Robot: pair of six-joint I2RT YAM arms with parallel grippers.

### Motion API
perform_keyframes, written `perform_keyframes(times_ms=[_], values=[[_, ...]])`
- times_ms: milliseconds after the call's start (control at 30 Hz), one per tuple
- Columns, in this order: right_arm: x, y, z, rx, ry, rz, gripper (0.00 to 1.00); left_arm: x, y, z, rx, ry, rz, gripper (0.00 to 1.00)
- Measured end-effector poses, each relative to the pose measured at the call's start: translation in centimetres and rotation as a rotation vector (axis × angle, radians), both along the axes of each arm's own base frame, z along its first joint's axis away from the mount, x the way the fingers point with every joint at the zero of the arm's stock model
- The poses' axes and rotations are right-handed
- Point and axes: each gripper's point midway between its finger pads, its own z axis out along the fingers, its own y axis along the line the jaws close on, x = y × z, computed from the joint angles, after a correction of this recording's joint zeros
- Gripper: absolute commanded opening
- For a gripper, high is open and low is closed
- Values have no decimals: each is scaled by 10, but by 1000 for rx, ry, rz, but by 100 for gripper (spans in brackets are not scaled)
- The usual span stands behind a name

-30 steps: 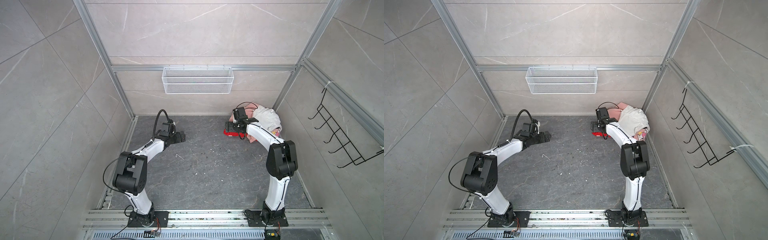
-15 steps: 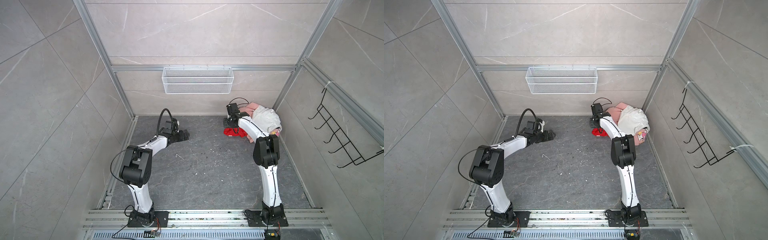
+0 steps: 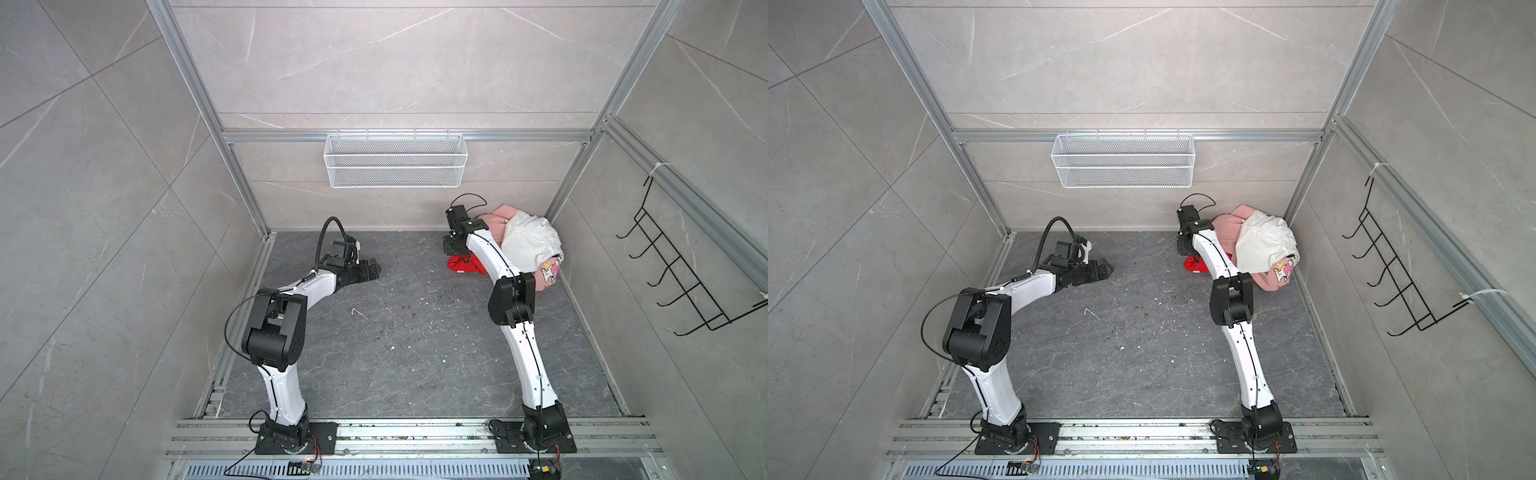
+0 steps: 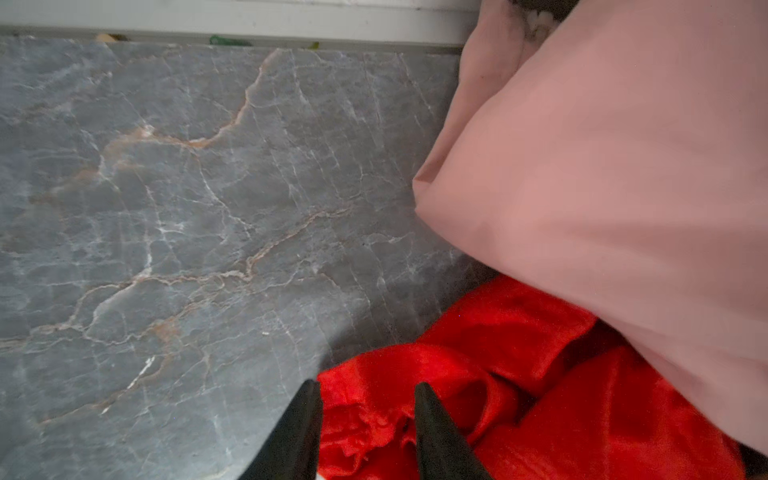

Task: Pick out a specific cloth from the pile
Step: 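Lower the right gripper and close it on the red garment's edge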

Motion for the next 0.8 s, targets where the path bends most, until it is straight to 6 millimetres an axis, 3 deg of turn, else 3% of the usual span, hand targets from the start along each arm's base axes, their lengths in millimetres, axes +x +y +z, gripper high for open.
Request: perform_keyframes(times_ms=[800], values=[[-1,-6,-27,-15,36,-56,33,-2,-3,-6,-14,22,-3,95]])
